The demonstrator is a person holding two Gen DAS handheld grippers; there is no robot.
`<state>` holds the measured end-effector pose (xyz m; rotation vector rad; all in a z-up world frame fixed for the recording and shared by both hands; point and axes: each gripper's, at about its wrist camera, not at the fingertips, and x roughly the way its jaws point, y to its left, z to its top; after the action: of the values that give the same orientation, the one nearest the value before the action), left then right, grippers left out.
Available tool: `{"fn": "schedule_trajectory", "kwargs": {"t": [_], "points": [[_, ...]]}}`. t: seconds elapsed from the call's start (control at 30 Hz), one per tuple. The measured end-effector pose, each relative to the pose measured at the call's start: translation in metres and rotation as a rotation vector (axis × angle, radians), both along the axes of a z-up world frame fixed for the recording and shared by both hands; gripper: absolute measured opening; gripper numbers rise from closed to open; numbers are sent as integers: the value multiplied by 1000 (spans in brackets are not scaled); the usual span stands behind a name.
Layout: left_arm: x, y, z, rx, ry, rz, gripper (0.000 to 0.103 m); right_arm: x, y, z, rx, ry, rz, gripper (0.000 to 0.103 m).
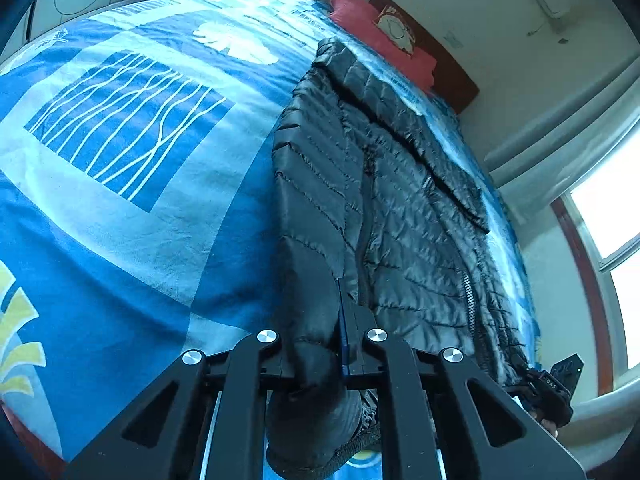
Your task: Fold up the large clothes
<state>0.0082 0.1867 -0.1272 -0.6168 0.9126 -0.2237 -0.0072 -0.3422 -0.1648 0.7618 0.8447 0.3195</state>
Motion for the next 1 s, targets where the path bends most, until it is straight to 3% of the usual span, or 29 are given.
{"fn": "schedule_trajectory", "kwargs": {"t": [0.17,0.37,0.73,1.0], "points": [[-15,4,24,-84,-16,-16,11,-18,-5,24,53,-36,2,10],[-48,-4,52,-65,-50,-49,11,-55,-4,46,62,-62,-1,10],[-100,11,58,-141,-56,7,11,-115,-13,57,120,-73,-37,10],[-120,14,68,-150,-88,-1,11,-127,-14,64,142,-101,-44,10]]}}
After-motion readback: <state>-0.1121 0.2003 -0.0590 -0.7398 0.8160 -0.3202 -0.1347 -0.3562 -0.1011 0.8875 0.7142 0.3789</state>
